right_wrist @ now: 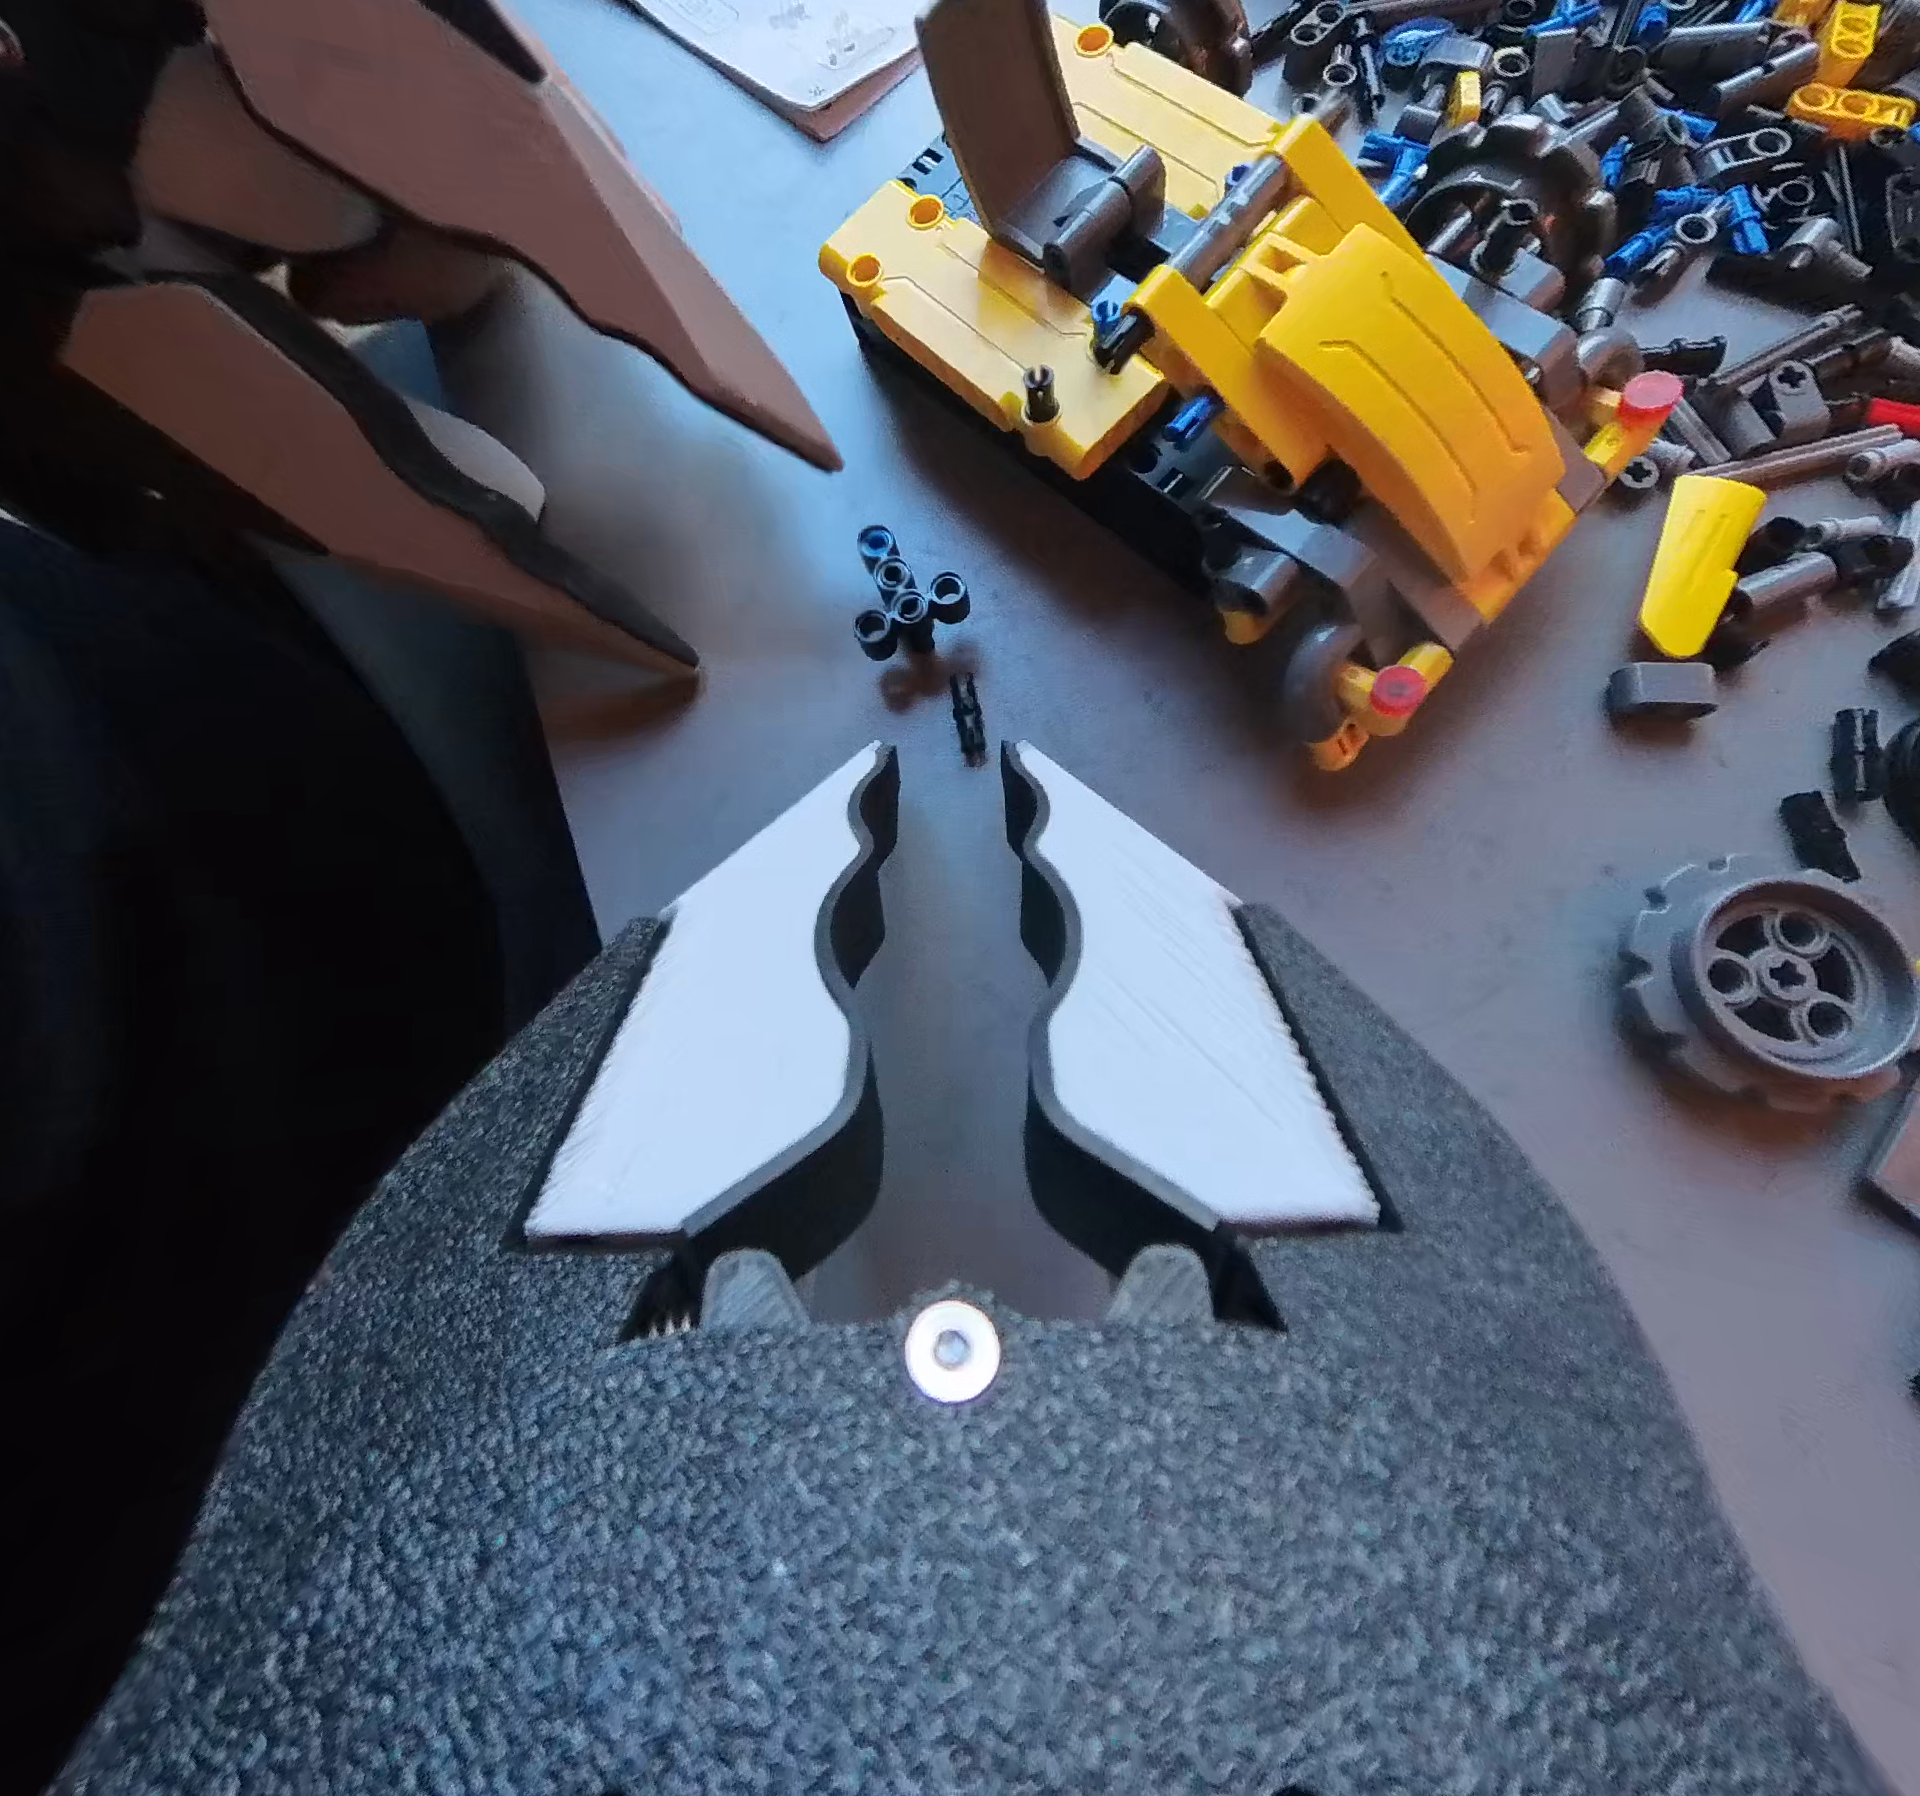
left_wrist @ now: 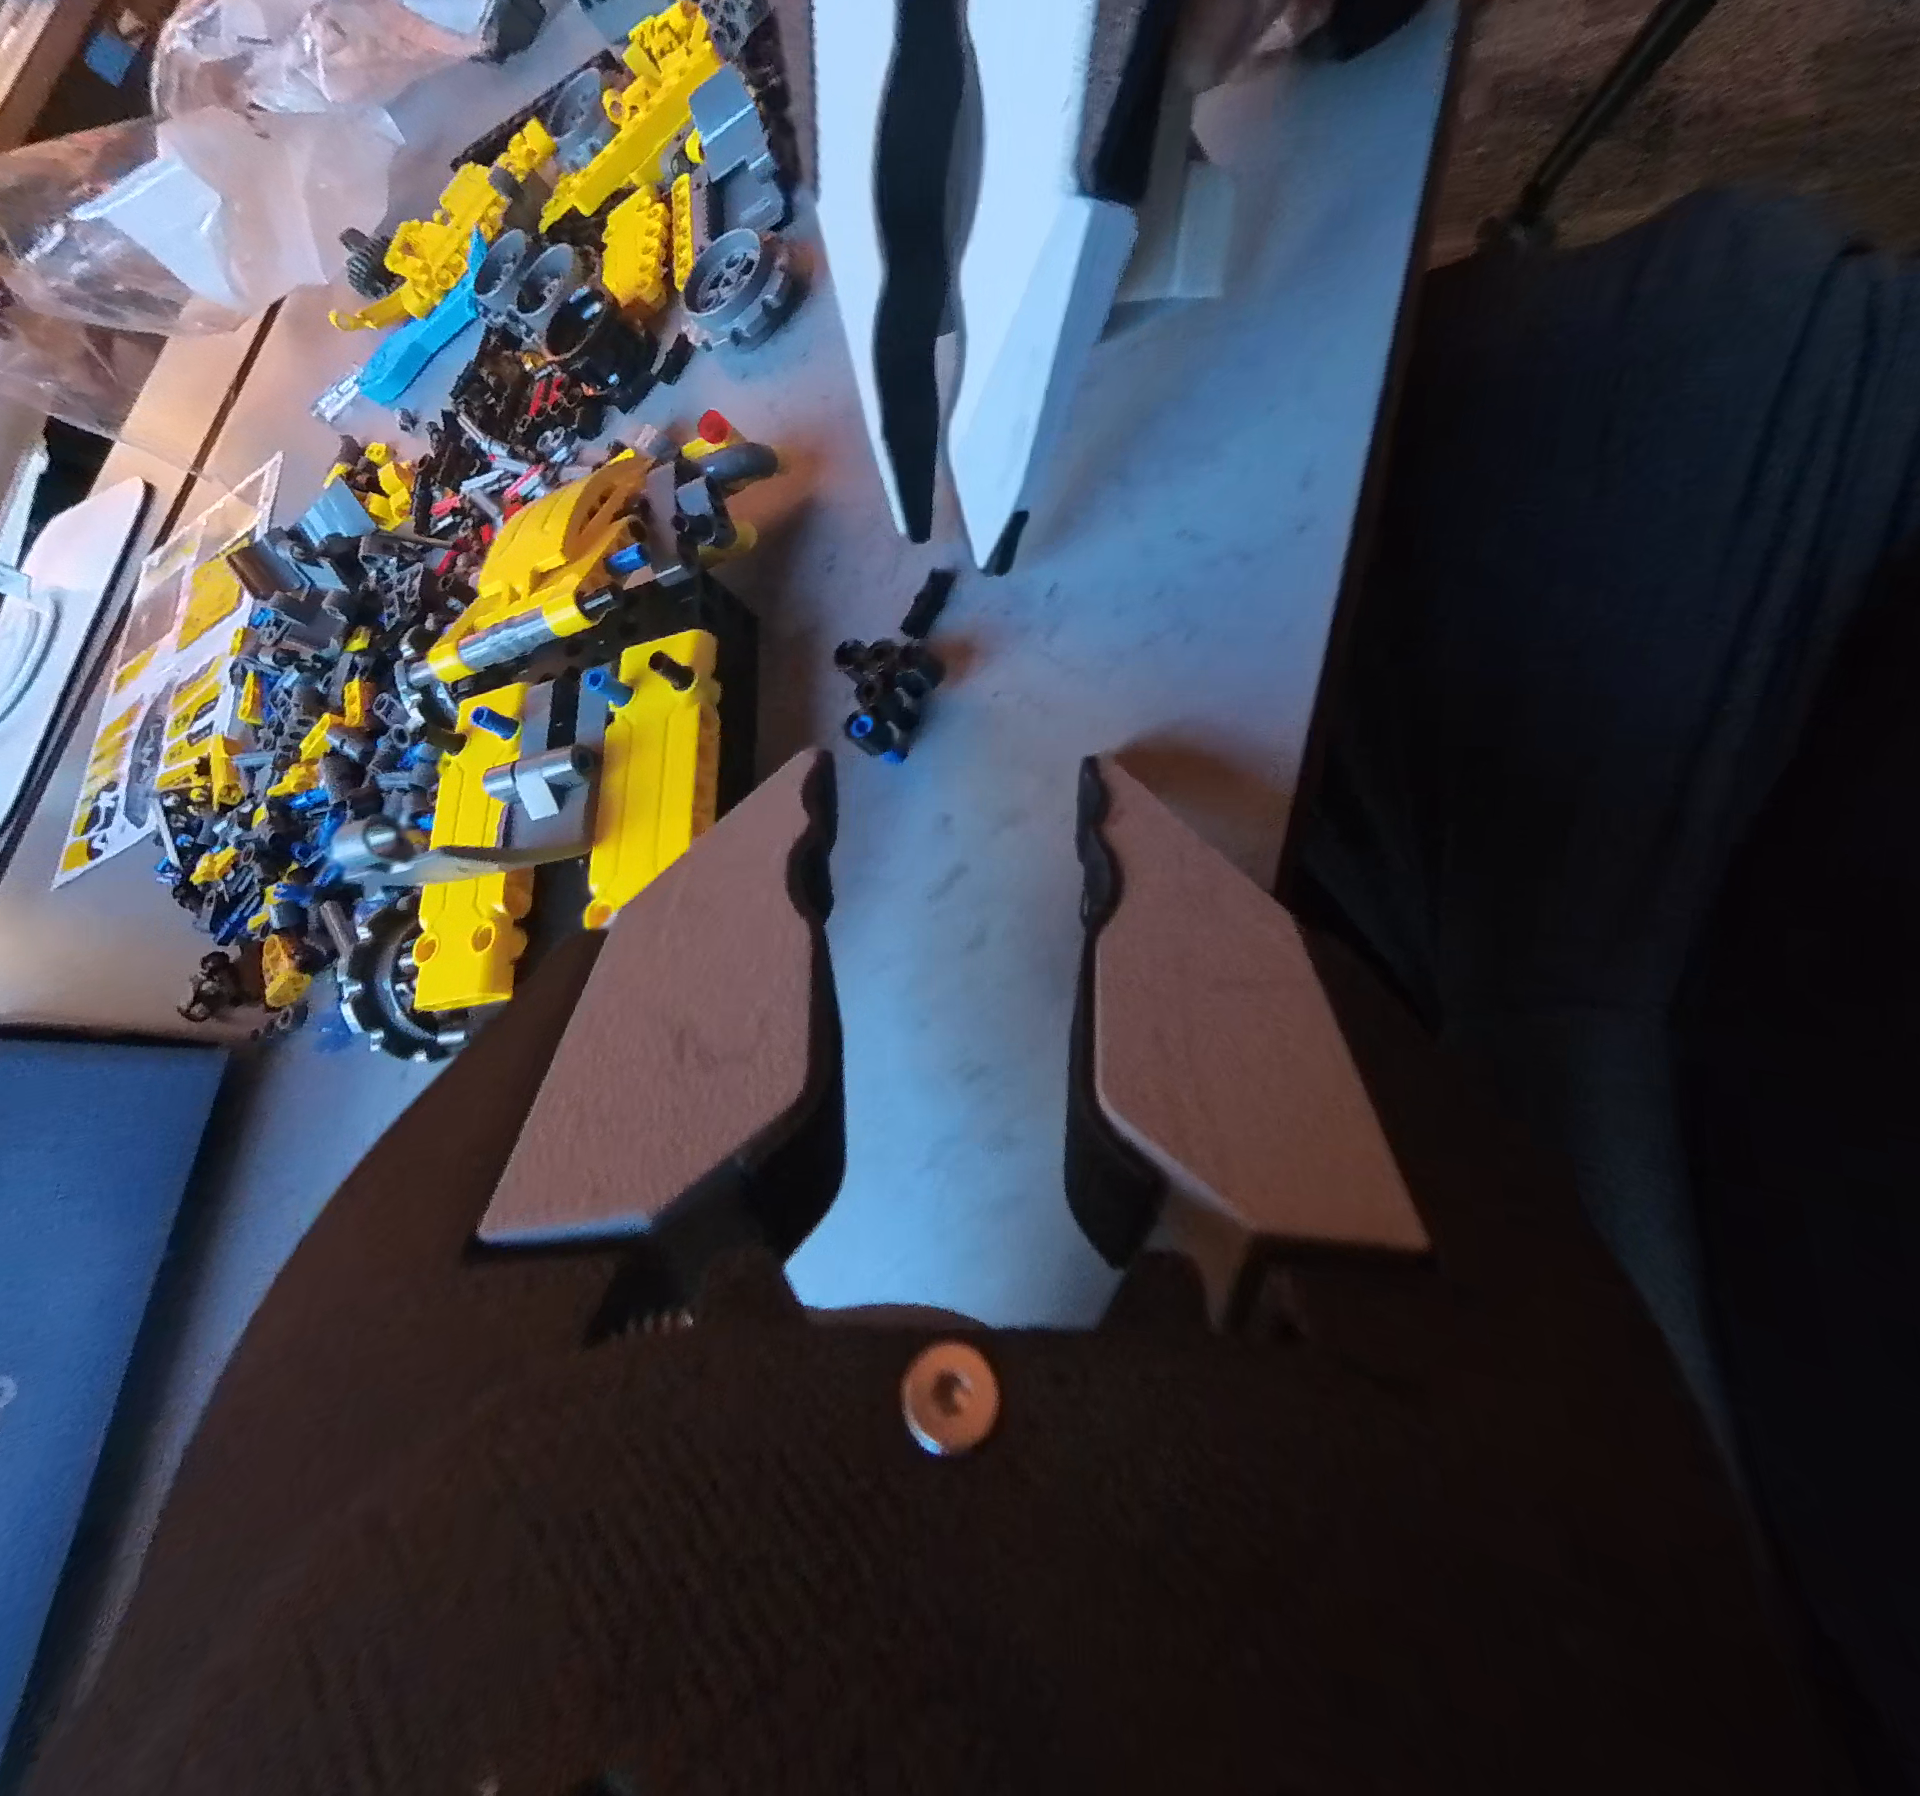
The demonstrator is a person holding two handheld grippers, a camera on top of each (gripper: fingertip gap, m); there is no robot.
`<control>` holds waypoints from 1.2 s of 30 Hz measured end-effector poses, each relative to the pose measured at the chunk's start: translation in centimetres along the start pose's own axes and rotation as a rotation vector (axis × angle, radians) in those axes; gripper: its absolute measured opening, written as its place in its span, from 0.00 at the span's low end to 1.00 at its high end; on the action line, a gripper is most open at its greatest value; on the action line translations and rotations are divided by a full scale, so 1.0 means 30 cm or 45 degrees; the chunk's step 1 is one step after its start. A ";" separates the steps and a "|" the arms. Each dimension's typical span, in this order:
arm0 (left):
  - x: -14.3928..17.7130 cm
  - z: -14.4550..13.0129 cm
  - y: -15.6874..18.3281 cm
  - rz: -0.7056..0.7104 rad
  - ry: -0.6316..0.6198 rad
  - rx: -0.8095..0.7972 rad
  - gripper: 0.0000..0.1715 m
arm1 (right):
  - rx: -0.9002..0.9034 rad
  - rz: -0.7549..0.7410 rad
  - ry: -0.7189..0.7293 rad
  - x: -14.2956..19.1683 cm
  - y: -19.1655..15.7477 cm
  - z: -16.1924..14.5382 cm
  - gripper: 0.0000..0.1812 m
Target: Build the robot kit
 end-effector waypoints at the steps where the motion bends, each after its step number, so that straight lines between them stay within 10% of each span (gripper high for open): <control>1: 0.000 -0.004 -0.005 0.002 -0.005 0.013 0.25 | 0.006 -0.007 -0.017 -0.003 0.002 -0.005 0.11; 36: -0.002 0.068 -0.021 0.208 0.243 -0.585 0.10 | -0.193 0.226 0.031 -0.020 -0.124 0.089 0.02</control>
Point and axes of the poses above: each gripper's, where its closed fingertips meet, x back along the fingers, z out of its top, y = z × x across the jaws, the point moved 1 cm from there along x, back along the fingers, and after that the axes turned 14 degrees about y, right-handed, at the moved point
